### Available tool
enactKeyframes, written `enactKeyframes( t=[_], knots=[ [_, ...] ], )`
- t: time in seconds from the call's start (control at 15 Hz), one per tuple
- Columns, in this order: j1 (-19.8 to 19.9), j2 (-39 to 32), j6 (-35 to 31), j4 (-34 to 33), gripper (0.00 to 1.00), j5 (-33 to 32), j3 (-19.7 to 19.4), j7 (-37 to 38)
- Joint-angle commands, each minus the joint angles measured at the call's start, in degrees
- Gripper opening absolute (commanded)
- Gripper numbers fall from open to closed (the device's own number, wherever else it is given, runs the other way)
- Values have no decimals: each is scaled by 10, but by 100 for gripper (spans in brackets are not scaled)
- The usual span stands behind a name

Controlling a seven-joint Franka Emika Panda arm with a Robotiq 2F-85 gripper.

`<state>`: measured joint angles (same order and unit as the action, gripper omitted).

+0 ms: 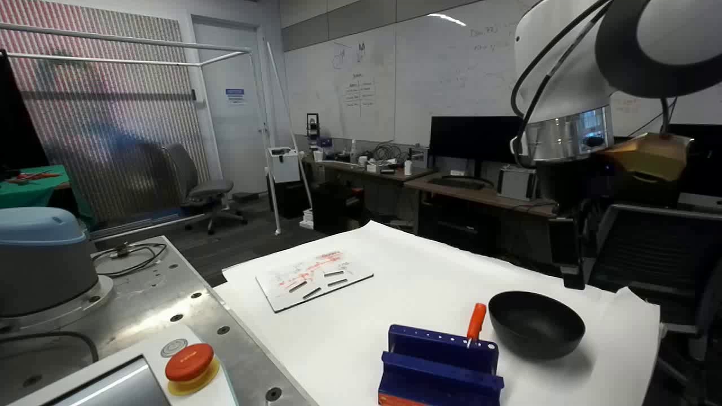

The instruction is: Put the wrench in the bowl

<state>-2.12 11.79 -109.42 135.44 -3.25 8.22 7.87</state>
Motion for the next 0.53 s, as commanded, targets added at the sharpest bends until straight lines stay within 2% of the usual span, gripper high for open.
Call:
enactKeyframes(
  t=[0.0,0.07,0.27,0.47],
  knots=[
    [-9,0,1,-2,100,-2,-8,2],
    [-9,0,1,-4,100,-2,-8,2],
    [-11,-26,-11,-27,100,45,3,112],
    [-18,-78,-39,-59,100,58,16,227]
  ],
)
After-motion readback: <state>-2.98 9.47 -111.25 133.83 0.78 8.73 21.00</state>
